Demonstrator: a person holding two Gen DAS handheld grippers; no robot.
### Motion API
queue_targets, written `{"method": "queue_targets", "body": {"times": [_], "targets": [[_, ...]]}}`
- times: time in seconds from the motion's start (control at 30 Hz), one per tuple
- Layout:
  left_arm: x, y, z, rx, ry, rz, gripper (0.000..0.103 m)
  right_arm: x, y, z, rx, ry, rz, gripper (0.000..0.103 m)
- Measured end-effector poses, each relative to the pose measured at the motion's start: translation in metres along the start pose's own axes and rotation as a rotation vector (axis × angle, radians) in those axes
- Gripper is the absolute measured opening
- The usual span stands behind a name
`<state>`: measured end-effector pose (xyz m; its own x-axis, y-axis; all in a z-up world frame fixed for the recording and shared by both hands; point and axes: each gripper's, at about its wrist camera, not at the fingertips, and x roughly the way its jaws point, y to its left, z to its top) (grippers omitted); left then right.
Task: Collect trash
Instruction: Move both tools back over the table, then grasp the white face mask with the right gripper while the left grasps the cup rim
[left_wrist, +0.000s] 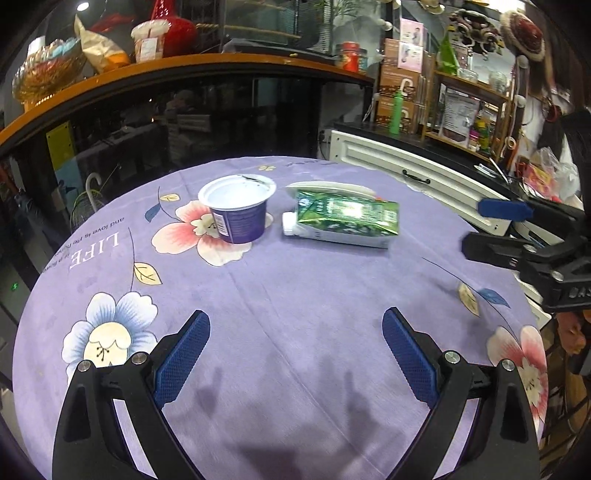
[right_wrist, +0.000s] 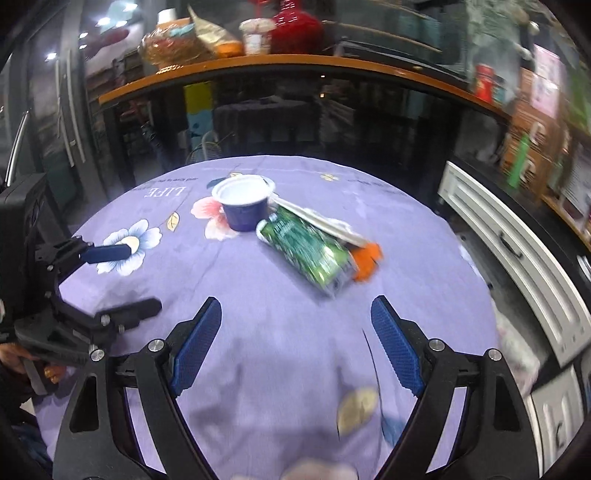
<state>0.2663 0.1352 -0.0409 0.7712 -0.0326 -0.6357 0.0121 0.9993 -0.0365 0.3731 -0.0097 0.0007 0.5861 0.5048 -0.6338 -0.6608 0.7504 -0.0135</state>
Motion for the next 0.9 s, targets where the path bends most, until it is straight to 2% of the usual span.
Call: {"method": "queue_targets", "body": {"times": [0.07,0.23,0.37,0.53,0.7,0.83,0.9], "targets": [[0.006,0.006,0.004,-0.003,0.005,0.001,0.093,0.021,0.000,0.017,-0.007,0.010,0.014,0.083],[0.018,0.016,0.012,-0.011,0.015,0.004,0.093,0.066,-0.005,0.046,-0.044,0.039,-0.015,0.081],[0.027,0.024,0.015,-0.028,0.021,-0.004,0.093,0.095,-0.014,0.060,-0.057,0.087,-0.006,0.072],[0.036,0.030,0.020,-0.033,0.029,-0.015,0.093,0.119,-0.022,0.067,-0.083,0.123,0.009,0.070],[0.043,0.030,0.023,-0.029,0.031,-0.020,0.093,0.133,-0.032,0.070,-0.061,0.145,0.049,0.050],[0.048,0.029,0.023,-0.023,0.035,-0.017,0.093,0.136,-0.036,0.075,-0.042,0.145,0.071,0.019],[0.049,0.029,0.025,-0.017,0.035,-0.012,0.093,0.137,-0.036,0.076,-0.053,0.144,0.060,0.016]]}}
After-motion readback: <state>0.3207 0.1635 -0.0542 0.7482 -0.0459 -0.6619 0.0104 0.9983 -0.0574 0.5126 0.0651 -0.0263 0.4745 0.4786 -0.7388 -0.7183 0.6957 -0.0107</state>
